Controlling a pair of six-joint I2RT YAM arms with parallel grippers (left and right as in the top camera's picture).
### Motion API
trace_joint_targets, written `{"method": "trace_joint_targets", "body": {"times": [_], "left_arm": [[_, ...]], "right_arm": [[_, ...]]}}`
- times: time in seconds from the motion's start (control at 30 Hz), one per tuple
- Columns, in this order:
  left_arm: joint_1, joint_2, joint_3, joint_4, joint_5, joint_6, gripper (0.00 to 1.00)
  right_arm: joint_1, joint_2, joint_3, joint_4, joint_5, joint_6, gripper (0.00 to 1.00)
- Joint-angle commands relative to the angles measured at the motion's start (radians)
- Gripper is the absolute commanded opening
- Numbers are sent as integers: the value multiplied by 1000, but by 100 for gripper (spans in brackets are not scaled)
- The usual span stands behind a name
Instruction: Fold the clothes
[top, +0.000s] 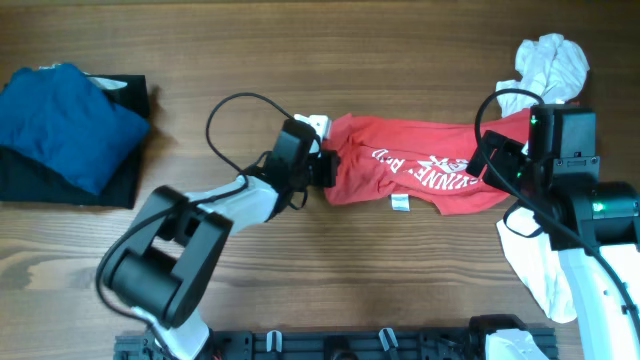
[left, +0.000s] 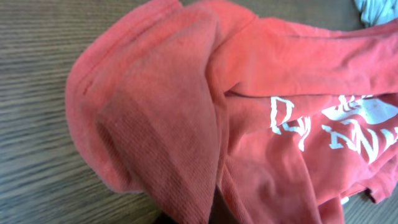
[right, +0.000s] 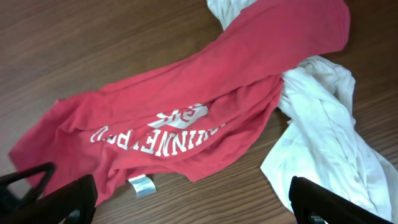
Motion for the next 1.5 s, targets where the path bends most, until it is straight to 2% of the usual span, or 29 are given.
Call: {"method": "trace_joint_targets", "body": {"times": [0.0, 0.1, 0.13, 0.17, 0.2, 0.3, 0.4, 0.53, 0.67, 0.7, 0.77, 0.8, 0.83, 0.87, 1.03, 1.17, 1.23, 1.3, 1.47], "left_arm": [[116, -256, 85, -76, -79, 37, 4], [334, -445, 133, -167, -284, 78, 4], [404, -445, 133, -186, -249, 48, 4], [456, -431, 133, -222, -196, 29, 41], [491, -410, 133, -267, -138, 27, 100], [512, -334, 133, -422, 13, 27, 100], [468, -307, 133, -562, 130, 26, 100], [335, -307, 133, -691, 134, 27, 100], [257, -307, 131, -727, 88, 27, 100], [251, -307, 131, -749, 77, 27, 100], [251, -307, 131, -797, 77, 27, 100], [251, -307, 131, -814, 78, 27, 100], [251, -307, 131, -830, 77, 27, 100], [251, -307, 131, -835, 77, 27, 100], [251, -307, 131, -836, 77, 27, 100], [251, -307, 131, -836, 77, 27, 100], [251, -307, 131, -840, 78, 27, 100], [251, -307, 131, -843, 78, 27, 100], [251, -307, 131, -843, 78, 27, 100]], "right_arm": [[-3, 1, 5, -1, 38, 14, 100], [-3, 1, 5, 0, 38, 13, 100], [-3, 2, 3, 1, 38, 14, 100], [-3, 5, 3, 1, 37, 14, 100], [-3, 6, 3, 1, 37, 14, 100], [-3, 13, -10, -6, 37, 13, 100], [-3, 31, -23, -10, 38, 11, 100], [-3, 133, -23, -6, 36, -24, 99], [-7, 309, -23, 0, 14, -23, 100], [-25, 370, -23, 16, -1, -6, 91], [-80, 449, -23, 82, -92, -17, 49], [-113, 478, -23, 131, -173, -65, 13], [-161, 513, -23, 196, -320, -144, 4], [-190, 533, -23, 222, -384, -169, 4], [-256, 639, -24, 224, -320, -194, 4], [-257, 821, -24, 243, -322, -237, 4], [-267, 887, -24, 285, -238, -192, 4], [-307, 915, -24, 342, -70, -97, 4], [-502, 914, 6, 530, 26, -45, 4]]}}
